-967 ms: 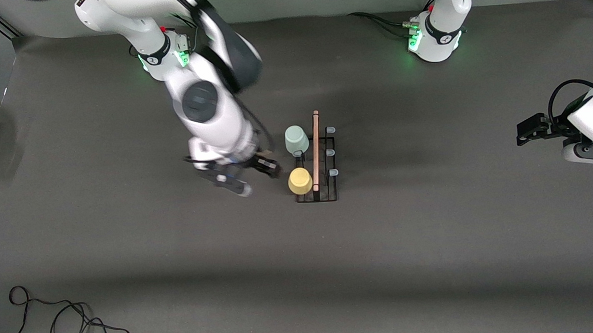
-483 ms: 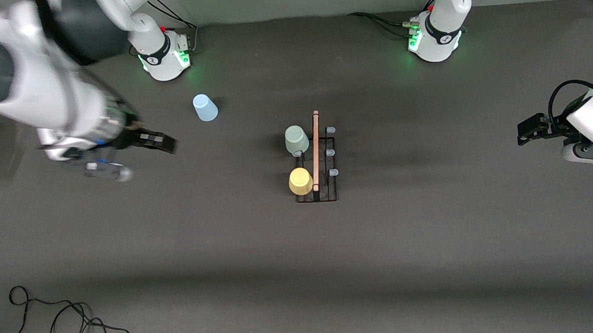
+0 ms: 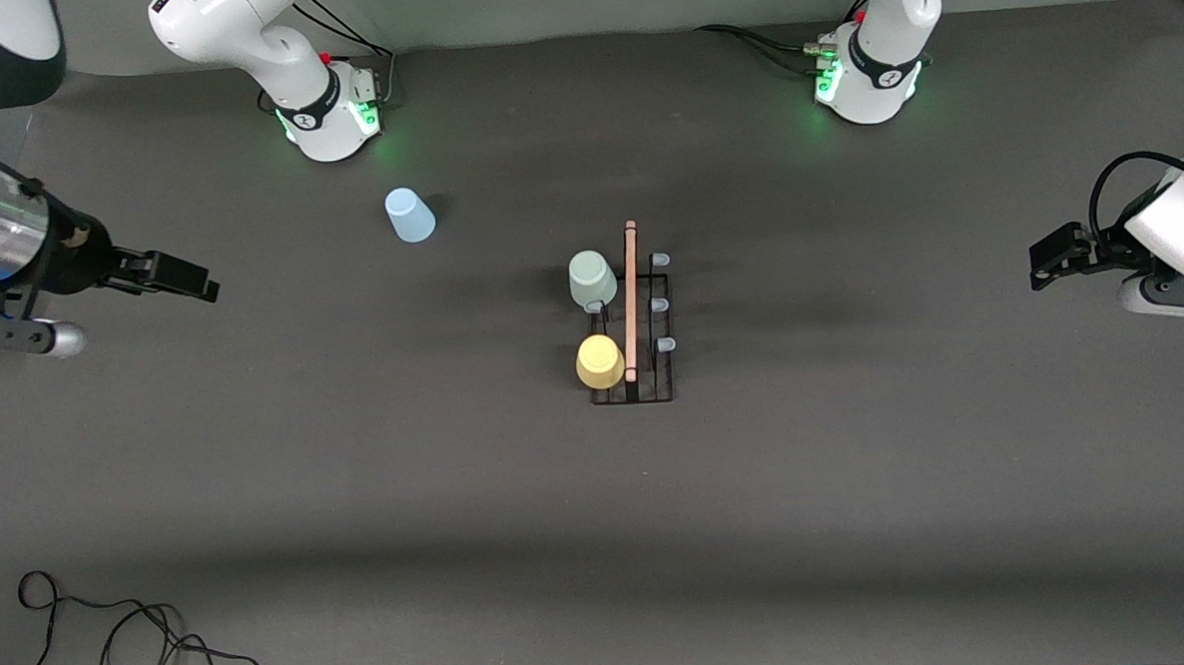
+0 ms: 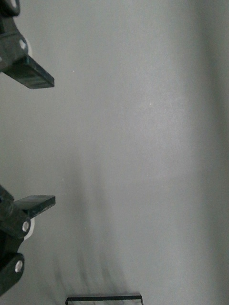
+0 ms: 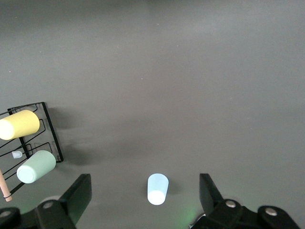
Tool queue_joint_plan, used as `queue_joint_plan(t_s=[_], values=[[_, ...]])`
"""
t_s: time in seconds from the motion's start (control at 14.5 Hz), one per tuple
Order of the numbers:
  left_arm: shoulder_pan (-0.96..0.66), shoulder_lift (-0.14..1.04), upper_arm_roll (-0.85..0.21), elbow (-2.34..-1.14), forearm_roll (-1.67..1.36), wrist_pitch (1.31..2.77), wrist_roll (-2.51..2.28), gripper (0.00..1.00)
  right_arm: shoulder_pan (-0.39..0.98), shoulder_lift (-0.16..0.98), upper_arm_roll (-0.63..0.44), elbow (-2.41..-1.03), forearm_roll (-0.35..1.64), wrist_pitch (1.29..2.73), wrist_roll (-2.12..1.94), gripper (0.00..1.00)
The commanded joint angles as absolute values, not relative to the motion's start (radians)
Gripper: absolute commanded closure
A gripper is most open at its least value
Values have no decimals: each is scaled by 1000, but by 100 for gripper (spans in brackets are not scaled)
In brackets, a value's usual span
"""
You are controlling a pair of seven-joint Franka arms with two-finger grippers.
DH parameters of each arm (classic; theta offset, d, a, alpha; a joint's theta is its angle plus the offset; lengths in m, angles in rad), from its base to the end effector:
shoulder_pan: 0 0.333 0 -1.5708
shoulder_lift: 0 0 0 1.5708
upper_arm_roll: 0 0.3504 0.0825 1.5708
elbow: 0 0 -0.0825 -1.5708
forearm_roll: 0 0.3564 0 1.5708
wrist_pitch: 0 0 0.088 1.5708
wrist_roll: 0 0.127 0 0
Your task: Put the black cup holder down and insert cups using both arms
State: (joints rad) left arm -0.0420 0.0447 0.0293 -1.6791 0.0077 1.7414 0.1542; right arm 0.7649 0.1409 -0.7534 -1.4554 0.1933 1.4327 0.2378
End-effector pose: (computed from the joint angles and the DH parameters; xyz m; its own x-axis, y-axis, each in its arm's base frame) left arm 0.5531 -0.0065 0.5812 0.9857 -0.1675 0.0160 -0.1673 -0.9858 -0.0115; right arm 0.5438 0.0634 0.6216 0.9682 -0.2044 -0.1442 -0.2154 -0.9744 -0.0648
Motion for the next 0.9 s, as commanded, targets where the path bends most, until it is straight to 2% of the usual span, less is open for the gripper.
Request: queue_joint_plan(t_s=[0.0,0.83], values=[[-44,18,29,-1697,21,1761,161,0,779,136,-773,-1471,181,1448,210,0],[-43,35,31,-1692,21,1766,160,0,773,133,-762,-1474,153,1451,213,0]])
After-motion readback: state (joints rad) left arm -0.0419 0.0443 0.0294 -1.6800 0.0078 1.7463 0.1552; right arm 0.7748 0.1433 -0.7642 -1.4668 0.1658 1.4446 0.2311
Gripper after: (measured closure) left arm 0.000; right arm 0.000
